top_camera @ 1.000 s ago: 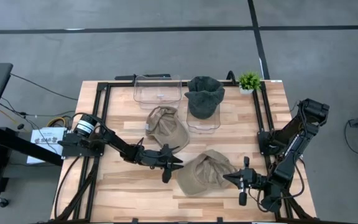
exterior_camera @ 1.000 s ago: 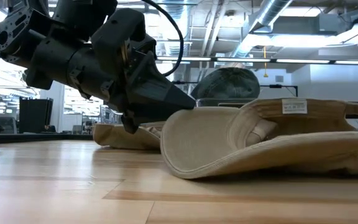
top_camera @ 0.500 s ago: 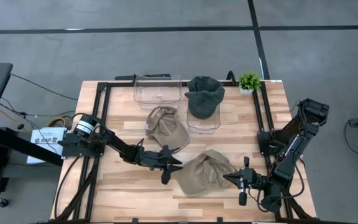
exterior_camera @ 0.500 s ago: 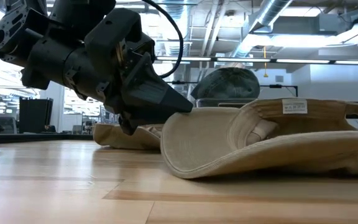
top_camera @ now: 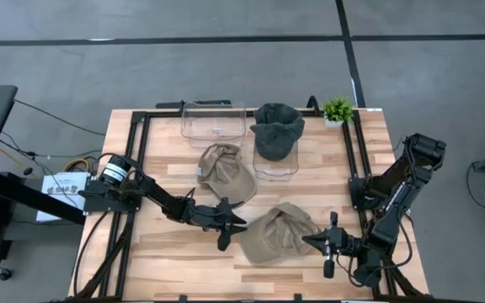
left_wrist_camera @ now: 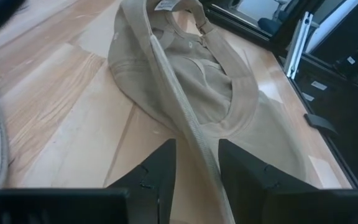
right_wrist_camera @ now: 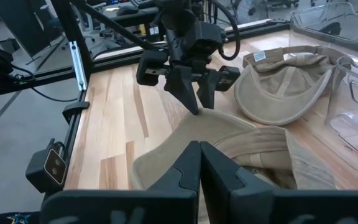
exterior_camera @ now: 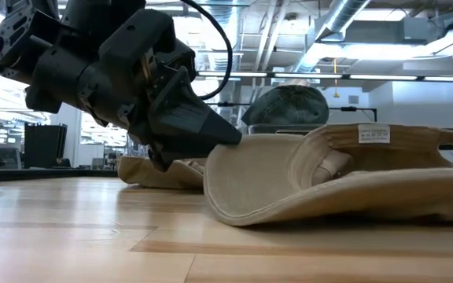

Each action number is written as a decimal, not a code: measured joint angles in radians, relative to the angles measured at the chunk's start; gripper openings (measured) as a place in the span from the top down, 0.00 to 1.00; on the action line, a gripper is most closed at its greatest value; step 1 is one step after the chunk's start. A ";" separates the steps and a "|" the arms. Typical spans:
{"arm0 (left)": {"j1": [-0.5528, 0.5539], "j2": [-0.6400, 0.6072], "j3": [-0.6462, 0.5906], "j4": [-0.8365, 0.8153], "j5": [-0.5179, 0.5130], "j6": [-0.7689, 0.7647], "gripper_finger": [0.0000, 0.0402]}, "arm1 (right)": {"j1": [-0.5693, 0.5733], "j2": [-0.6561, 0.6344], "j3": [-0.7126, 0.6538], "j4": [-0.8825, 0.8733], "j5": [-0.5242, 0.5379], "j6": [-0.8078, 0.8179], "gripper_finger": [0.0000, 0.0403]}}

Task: Pick & Place hat
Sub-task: Put the bottom brown cap into the left transparent bin

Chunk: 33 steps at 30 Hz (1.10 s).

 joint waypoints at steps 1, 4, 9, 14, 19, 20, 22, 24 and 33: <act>0.000 0.000 0.000 -0.007 0.000 0.000 0.72 | 0.000 0.000 0.000 0.000 0.000 0.000 1.00; 0.000 0.000 0.000 -0.026 -0.001 0.002 0.76 | 0.000 0.000 0.000 0.000 0.000 0.000 1.00; 0.001 0.000 0.001 -0.041 -0.003 0.000 0.89 | 0.000 0.000 0.000 0.000 0.000 0.000 1.00; 0.000 -0.002 0.002 -0.035 -0.019 -0.001 0.96 | 0.000 0.000 0.000 0.000 0.000 0.000 1.00; 0.000 -0.002 0.002 -0.033 -0.023 0.024 0.95 | 0.000 0.000 0.000 0.000 0.000 0.000 1.00; -0.001 -0.002 0.002 -0.029 -0.023 0.026 0.95 | 0.000 0.000 0.000 0.000 0.000 0.000 1.00; -0.002 -0.002 0.002 -0.016 -0.025 0.029 0.97 | 0.000 0.000 0.000 0.000 0.000 0.000 1.00; -0.004 -0.002 0.002 0.005 -0.033 0.037 0.97 | 0.000 0.000 0.000 0.000 0.000 0.000 1.00; -0.037 0.000 0.000 0.126 -0.071 0.108 0.97 | -0.001 0.006 0.000 0.004 0.042 0.000 1.00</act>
